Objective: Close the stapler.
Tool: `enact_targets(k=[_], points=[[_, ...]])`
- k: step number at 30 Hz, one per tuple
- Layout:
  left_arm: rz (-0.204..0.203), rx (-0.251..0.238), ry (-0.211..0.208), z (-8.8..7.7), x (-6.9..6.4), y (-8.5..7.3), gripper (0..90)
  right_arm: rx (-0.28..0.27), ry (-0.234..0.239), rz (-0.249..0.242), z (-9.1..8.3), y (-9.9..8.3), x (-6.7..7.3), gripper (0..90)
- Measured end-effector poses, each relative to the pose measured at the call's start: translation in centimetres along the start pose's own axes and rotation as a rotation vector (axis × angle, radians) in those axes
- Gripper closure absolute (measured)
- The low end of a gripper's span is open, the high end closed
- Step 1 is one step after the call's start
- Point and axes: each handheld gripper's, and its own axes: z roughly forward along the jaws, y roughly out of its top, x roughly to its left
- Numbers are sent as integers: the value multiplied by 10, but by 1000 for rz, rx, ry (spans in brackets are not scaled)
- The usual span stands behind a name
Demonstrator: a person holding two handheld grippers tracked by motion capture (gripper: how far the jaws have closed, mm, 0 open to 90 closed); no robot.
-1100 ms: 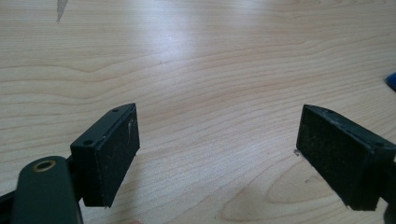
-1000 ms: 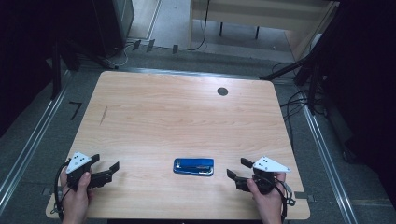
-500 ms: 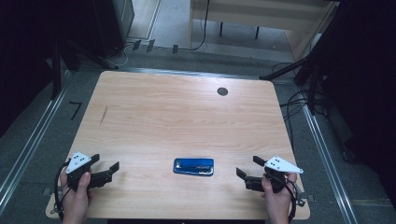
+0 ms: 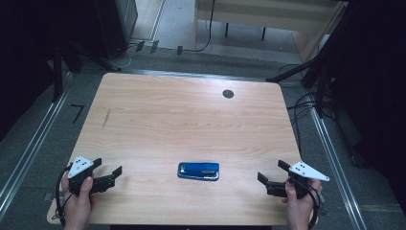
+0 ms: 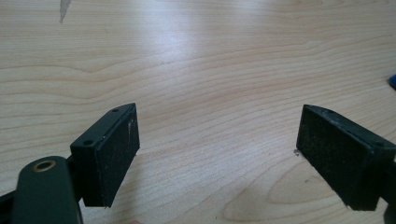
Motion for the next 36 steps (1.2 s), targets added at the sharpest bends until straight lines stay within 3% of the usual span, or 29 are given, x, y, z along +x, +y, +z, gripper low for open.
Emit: enact_targets(k=[14, 26, 36], points=[[5, 2, 3, 0, 0, 0, 137, -3, -58, 35, -17, -14, -33, 0], [5, 0, 5, 0, -1, 0, 137, 24, -94, 45, -31, -27, -49, 0], [5, 1, 8, 0, 0, 0, 137, -7, -117, 81, -48, -37, -63, 0]])
